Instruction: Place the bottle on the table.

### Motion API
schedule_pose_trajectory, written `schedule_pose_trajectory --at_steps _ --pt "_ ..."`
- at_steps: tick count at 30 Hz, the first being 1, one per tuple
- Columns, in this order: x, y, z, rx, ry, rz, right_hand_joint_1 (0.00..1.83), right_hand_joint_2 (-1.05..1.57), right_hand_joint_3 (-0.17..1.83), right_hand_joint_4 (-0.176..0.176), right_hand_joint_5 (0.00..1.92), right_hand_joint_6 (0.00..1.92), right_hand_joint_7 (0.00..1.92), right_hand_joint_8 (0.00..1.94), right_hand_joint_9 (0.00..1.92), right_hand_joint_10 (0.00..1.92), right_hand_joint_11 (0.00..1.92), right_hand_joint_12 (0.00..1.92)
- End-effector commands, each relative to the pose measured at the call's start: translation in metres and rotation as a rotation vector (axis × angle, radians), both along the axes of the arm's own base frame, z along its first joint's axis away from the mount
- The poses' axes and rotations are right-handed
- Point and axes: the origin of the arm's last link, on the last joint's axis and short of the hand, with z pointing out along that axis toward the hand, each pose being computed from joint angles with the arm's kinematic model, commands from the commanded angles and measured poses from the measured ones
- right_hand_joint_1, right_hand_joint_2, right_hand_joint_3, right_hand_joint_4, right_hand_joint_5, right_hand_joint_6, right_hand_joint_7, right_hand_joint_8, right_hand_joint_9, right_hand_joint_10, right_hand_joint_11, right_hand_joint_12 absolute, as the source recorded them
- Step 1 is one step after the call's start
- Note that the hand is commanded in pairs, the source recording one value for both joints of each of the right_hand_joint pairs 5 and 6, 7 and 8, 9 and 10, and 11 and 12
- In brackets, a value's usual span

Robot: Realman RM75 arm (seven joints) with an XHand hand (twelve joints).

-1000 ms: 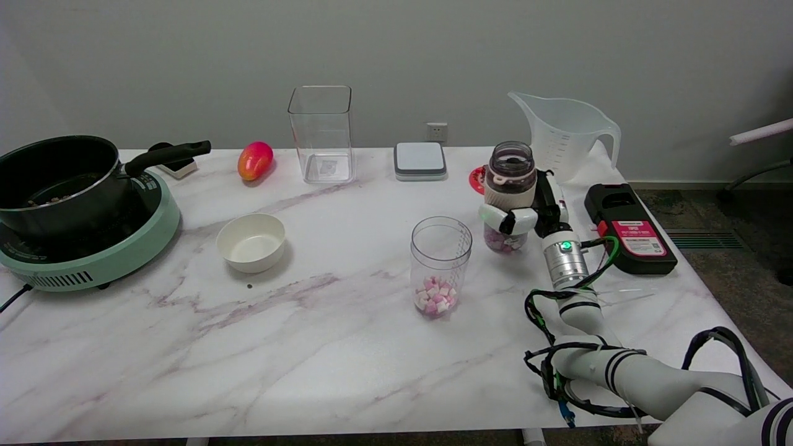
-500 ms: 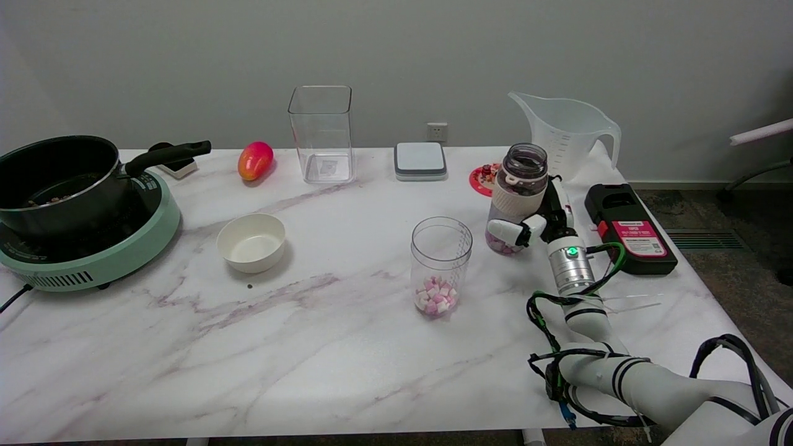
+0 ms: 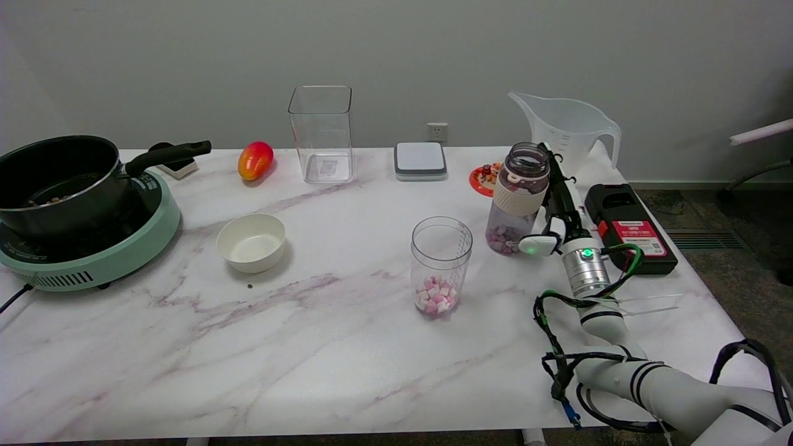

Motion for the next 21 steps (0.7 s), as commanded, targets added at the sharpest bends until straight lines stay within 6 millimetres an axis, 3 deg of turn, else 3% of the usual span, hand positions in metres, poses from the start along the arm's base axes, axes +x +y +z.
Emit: schedule_pose_trajectory --at_steps 1,10,21 --pt "0.011 0.024 0.034 -0.006 0.050 0.015 1.26 -1.05 1.12 0.000 0.02 0.02 0.33 0.33 0.33 0.33 0.41 0.41" --pt "0.027 0.048 0.056 -0.047 0.073 0.061 1.26 -1.01 1.03 0.000 0.00 0.00 0.28 0.28 0.30 0.30 0.38 0.38" --pt "0.053 0.093 0.091 -0.224 0.267 0.065 1.30 -0.82 0.99 0.000 0.00 0.00 0.31 0.31 0.31 0.31 0.43 0.43"
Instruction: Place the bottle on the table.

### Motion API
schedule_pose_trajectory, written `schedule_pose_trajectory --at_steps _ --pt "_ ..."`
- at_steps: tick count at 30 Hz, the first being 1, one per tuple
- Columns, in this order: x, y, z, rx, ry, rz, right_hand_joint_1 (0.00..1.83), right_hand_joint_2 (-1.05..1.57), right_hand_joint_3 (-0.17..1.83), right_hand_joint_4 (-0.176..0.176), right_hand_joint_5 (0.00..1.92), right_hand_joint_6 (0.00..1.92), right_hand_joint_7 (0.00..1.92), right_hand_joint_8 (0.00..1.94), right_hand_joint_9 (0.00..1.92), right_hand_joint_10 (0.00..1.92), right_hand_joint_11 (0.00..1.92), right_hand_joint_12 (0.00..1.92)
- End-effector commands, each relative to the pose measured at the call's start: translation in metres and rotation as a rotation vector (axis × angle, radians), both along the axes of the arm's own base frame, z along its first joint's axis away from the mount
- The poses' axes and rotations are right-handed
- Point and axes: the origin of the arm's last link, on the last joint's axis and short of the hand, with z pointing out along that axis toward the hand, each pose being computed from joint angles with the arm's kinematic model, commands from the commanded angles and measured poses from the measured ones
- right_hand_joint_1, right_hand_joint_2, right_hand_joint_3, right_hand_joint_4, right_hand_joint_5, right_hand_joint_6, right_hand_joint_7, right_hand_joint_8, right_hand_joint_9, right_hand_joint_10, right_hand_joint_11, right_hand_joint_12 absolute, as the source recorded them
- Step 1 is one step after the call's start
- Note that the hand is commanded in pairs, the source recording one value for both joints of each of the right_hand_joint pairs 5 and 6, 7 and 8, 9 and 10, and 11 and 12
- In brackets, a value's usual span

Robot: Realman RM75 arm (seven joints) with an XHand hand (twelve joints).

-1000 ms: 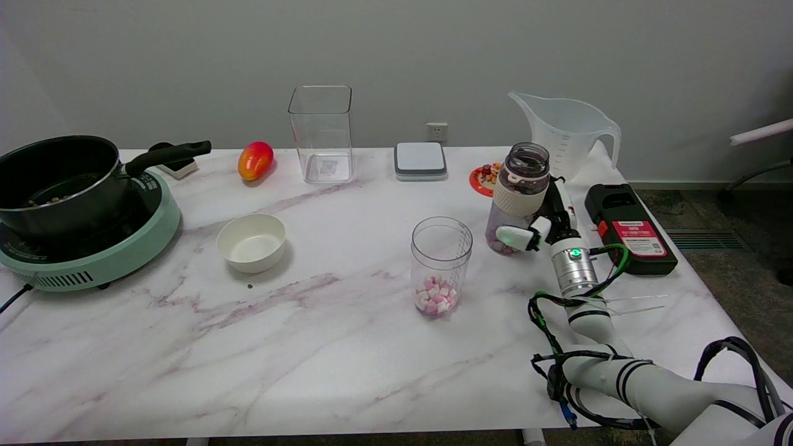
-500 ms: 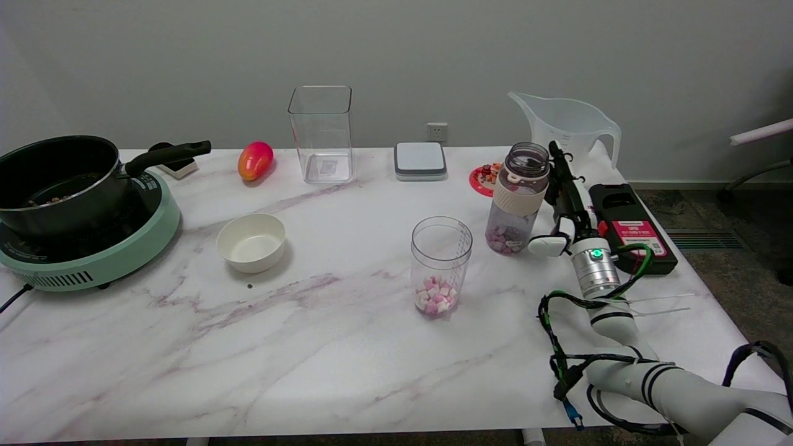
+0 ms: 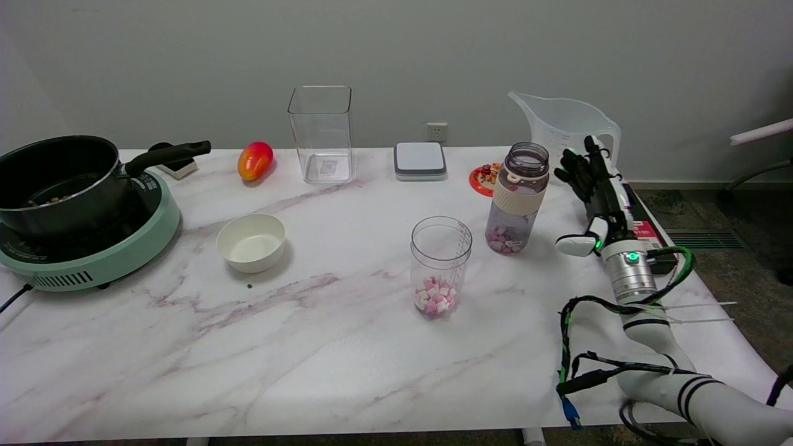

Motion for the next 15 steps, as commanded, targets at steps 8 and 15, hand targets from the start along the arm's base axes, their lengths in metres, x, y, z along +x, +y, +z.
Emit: schedule_pose_trajectory --at_steps 8,15 --pt "0.056 0.101 0.067 -0.430 0.249 0.144 1.30 -0.30 0.96 0.000 0.52 0.52 0.91 0.91 0.60 0.60 0.51 0.51" --pt "0.050 0.120 0.082 -0.548 0.202 0.119 1.29 -0.34 1.15 0.000 0.79 0.79 1.00 1.00 0.69 0.69 0.59 0.59"
